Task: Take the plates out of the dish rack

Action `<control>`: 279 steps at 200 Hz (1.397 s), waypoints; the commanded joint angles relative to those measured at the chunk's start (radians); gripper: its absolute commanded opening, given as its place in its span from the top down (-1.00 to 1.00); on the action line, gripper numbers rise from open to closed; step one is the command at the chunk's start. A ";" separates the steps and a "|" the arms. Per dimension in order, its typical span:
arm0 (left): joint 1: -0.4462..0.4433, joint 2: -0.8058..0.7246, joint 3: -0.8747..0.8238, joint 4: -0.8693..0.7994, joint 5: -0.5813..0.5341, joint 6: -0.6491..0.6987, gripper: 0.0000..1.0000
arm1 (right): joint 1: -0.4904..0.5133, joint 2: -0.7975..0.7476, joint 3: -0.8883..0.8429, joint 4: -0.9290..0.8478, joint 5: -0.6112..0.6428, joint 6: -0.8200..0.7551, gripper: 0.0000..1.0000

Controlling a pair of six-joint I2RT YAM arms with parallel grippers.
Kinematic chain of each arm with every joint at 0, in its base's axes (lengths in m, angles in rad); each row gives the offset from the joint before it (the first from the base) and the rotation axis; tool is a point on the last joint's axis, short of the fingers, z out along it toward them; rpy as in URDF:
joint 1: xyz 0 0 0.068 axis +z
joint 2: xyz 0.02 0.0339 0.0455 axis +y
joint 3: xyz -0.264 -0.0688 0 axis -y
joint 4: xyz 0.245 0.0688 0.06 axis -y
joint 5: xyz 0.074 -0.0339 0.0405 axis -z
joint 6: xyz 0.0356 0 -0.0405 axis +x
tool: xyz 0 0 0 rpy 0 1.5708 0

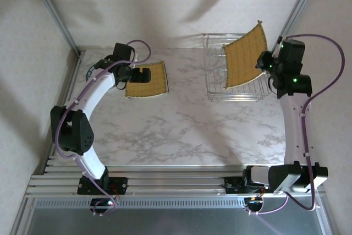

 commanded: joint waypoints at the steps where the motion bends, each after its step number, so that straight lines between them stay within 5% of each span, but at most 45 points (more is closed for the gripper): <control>1: -0.011 -0.030 -0.013 0.028 0.022 -0.015 -0.99 | 0.008 -0.062 -0.087 0.213 -0.270 0.186 1.00; 39: -0.011 -0.025 -0.009 0.048 0.064 -0.015 -0.99 | 0.008 -0.113 -0.386 0.649 -0.536 0.518 1.00; 82: -0.009 -0.033 -0.029 0.126 0.225 -0.027 -0.99 | 0.012 -0.113 -0.646 1.069 -0.613 0.814 1.00; 141: 0.001 -0.040 -0.024 0.215 0.410 -0.058 -0.99 | 0.018 -0.114 -0.711 1.108 -0.622 0.824 1.00; 212: -0.018 -0.064 -0.154 0.676 0.887 -0.252 -0.99 | 0.053 -0.049 -0.692 1.131 -0.622 0.822 1.00; 279: -0.043 0.042 -0.165 0.852 0.940 -0.397 -0.83 | 0.151 0.048 -0.610 1.159 -0.618 0.804 1.00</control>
